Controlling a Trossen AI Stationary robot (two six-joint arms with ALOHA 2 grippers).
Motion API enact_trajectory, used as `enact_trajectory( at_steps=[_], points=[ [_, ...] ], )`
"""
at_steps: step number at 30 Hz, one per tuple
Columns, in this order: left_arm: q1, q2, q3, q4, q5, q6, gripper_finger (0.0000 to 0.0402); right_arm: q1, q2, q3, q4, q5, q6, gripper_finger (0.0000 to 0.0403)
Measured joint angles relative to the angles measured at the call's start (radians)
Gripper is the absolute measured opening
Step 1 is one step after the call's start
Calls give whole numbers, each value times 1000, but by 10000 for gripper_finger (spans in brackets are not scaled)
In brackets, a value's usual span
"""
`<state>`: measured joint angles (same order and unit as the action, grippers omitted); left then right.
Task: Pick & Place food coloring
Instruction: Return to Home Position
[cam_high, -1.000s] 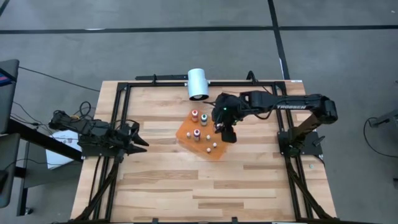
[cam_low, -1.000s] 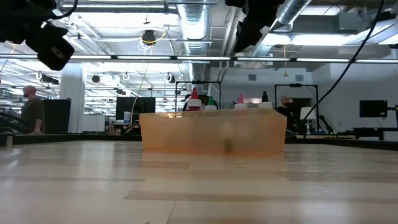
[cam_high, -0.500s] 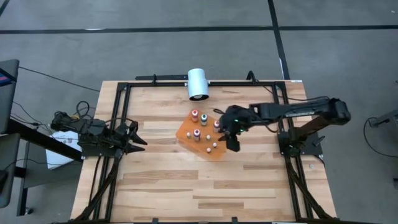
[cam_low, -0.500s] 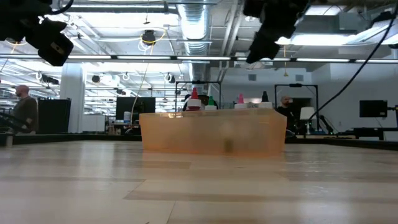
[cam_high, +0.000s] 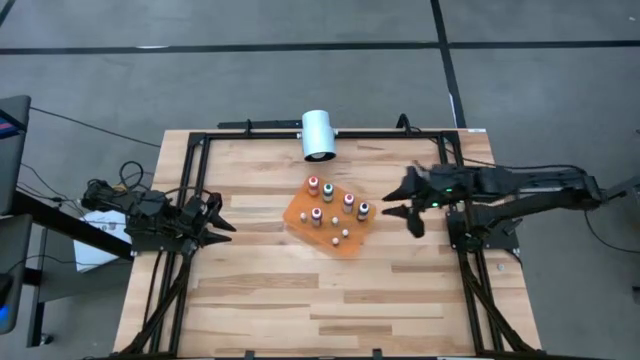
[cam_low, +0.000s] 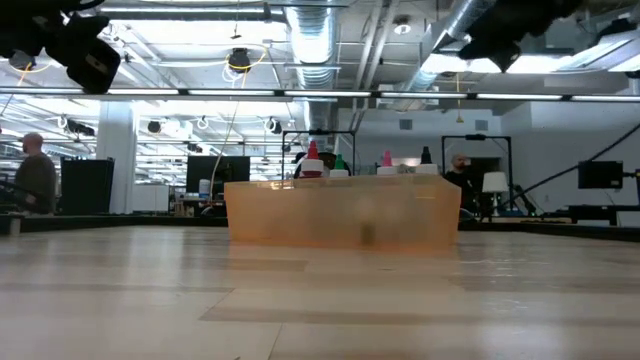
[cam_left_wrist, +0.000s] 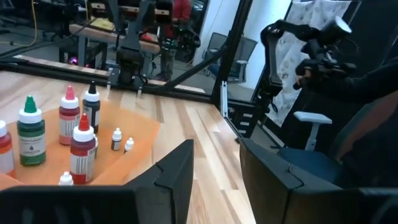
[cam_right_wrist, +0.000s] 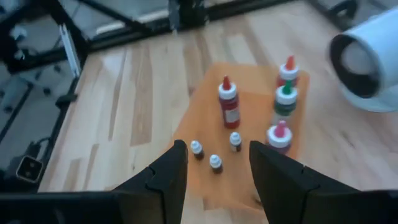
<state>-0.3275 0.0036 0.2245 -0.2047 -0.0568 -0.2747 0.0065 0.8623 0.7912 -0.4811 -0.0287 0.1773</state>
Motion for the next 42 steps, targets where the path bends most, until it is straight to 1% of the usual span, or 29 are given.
enact_trajectory(
  at_steps=[3, 8, 13, 21, 22, 24, 27, 29, 31, 36, 39, 42],
  points=[
    [0, 0, 0, 1, 0, 1, 122, 5, -120, -59, -3, 37, 24, 162],
    [0, 0, 0, 22, 1, 13, 122, 8, -306, -158, 12, 54, 70, 160],
    [0, 0, 0, 43, 1, 35, 122, 7, -526, -254, 54, 61, 84, 160],
    [0, 0, 0, 48, 1, 48, 122, 7, -859, -365, 56, 56, 86, 160],
    [0, 0, 0, 48, 1, 53, 122, 7, -859, -375, 66, 52, 86, 160],
    [0, 0, 0, 49, 2, 60, 122, 9, -858, -385, 25, 31, 86, 160],
    [0, 0, 0, 63, 1, 75, 122, 13, -826, -400, 68, 26, 101, 161],
    [0, 0, 0, 79, 8, 96, 122, 15, -825, -435, 16, 28, 112, 162],
    [0, 0, 0, 88, 7, 111, 122, 13, -825, -452, 83, 28, 114, 162],
    [0, 1, -1, 83, -13, 141, 122, 13, -823, -488, 106, 29, 130, 160],
    [0, 2, -33, 111, -46, 170, 122, 13, -825, -489, 112, 29, 129, 161],
    [1, 2, -101, 186, -59, 172, 122, 13, -826, -489, 112, 30, 130, 162]
  ],
)
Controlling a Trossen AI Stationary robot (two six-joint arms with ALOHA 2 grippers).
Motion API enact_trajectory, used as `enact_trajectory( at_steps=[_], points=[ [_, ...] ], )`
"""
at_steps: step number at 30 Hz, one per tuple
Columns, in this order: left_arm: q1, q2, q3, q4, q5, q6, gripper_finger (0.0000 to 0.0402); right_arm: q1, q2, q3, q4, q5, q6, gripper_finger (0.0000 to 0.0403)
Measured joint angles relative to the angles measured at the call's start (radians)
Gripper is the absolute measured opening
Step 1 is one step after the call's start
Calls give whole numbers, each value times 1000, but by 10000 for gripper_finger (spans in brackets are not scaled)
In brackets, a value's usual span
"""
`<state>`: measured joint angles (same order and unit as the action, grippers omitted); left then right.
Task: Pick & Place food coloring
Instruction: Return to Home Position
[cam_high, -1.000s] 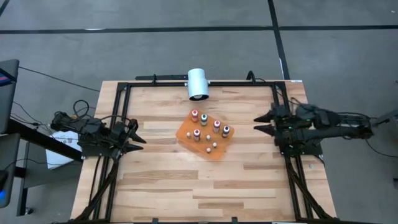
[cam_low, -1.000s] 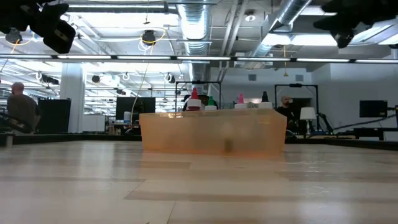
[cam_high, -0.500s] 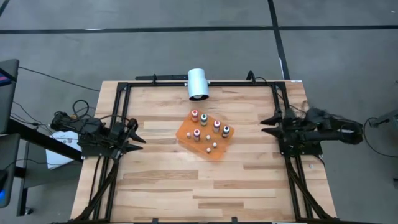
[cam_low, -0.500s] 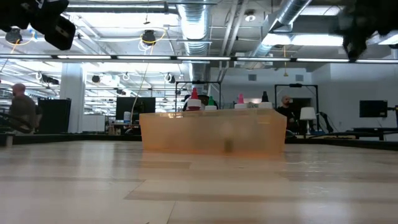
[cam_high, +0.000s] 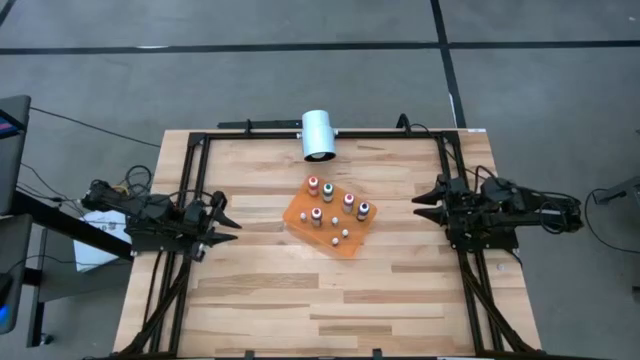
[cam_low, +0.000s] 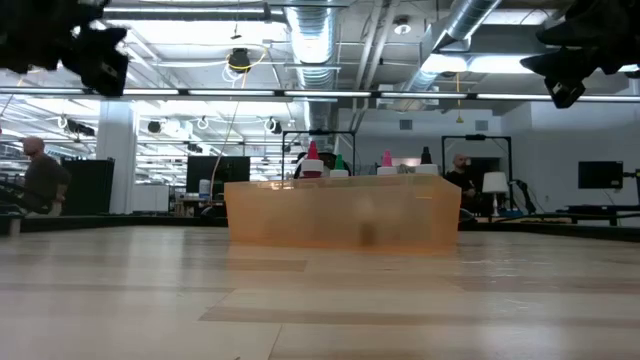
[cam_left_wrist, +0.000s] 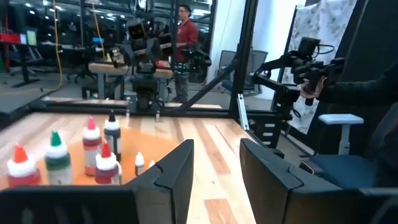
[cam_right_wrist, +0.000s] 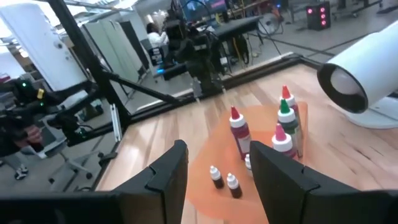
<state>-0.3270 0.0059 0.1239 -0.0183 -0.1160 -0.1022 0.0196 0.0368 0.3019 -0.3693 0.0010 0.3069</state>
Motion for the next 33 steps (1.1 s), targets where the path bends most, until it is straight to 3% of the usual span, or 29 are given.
enact_trajectory(
  at_steps=[5, 12, 21, 33],
  points=[
    [0, -1, -113, 123, 8, -57, 122, 0, 0, 0, -3, 1, 0, 159],
    [1, -2, -112, 120, 4, -40, 122, 0, 0, -7, 2, 6, 0, 159],
    [1, -2, -112, 116, 3, -25, 122, 0, 1, -133, 68, 38, 86, 159],
    [1, -2, -113, 171, 5, 36, 122, 0, 1, -140, 56, 51, 164, 159]
  ],
)
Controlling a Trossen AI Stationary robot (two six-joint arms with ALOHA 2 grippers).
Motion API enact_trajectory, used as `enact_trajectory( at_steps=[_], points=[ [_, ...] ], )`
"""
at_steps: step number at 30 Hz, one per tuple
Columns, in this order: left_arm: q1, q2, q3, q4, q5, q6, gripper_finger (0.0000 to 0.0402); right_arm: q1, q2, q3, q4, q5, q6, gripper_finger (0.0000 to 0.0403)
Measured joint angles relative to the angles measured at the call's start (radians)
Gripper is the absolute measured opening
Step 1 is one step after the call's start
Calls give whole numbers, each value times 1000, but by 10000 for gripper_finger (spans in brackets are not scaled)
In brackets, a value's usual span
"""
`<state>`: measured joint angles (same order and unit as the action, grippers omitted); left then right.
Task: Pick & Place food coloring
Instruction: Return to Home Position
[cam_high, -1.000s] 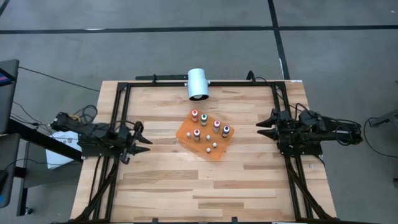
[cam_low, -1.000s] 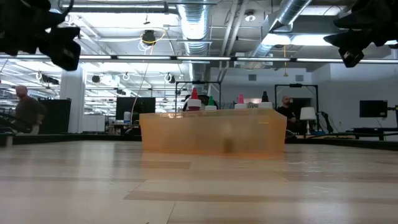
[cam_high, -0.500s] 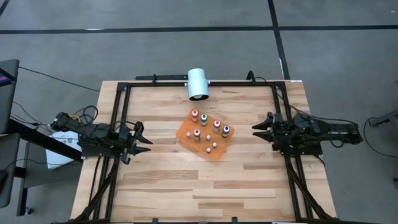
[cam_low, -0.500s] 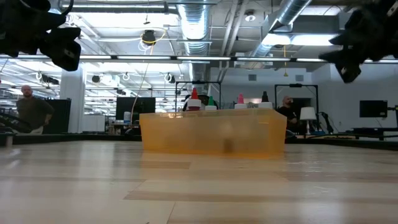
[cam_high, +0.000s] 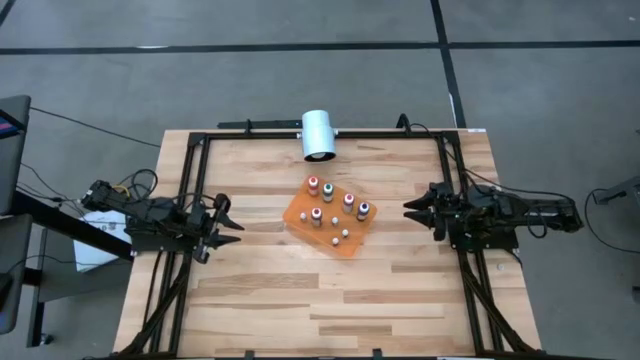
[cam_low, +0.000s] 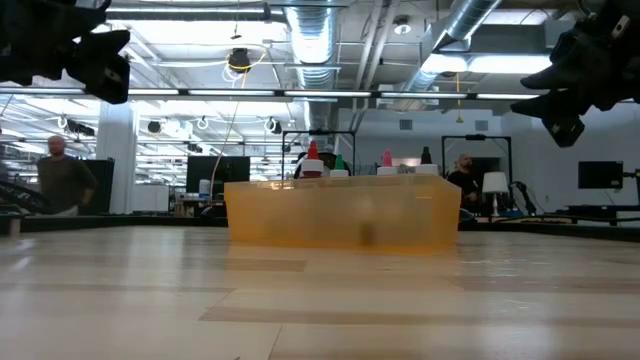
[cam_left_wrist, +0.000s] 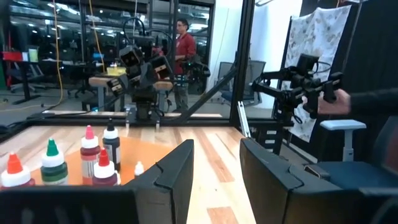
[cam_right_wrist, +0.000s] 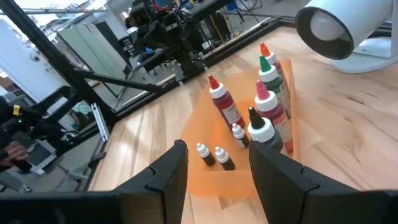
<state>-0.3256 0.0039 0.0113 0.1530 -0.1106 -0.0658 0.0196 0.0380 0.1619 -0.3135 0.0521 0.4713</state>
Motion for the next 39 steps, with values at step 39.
enact_trajectory(
  at_steps=[39],
  points=[
    [0, 5, 0, -109, -2, -62, 122, 0, 0, 0, 0, 0, 0, 159]
  ],
)
